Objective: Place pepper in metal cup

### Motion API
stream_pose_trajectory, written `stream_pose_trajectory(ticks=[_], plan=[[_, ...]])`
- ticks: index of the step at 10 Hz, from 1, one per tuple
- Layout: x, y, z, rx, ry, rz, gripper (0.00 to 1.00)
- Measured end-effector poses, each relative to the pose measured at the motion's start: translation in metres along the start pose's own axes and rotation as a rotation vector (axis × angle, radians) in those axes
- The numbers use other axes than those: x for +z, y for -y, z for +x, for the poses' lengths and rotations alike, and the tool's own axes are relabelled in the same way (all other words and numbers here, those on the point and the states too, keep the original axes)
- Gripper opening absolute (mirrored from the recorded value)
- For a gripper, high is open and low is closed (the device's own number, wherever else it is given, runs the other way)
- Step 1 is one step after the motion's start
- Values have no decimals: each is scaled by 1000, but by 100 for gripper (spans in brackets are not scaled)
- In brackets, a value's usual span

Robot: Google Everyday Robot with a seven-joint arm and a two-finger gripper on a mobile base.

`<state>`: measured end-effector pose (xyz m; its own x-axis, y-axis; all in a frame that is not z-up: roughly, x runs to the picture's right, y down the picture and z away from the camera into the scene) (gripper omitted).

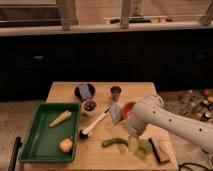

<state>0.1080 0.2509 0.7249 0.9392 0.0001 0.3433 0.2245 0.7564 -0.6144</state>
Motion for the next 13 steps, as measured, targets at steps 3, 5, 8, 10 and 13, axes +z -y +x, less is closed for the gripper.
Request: stream_pose_trajectory(ticks=[3, 5, 8, 10, 13], plan=[[16, 3, -10, 6, 17, 17, 80], [33, 7, -18, 6, 46, 18, 80], [46, 12, -19, 8, 75, 30, 80], [53, 15, -20, 4, 80, 32, 80], [66, 19, -26, -24, 84, 25, 70]])
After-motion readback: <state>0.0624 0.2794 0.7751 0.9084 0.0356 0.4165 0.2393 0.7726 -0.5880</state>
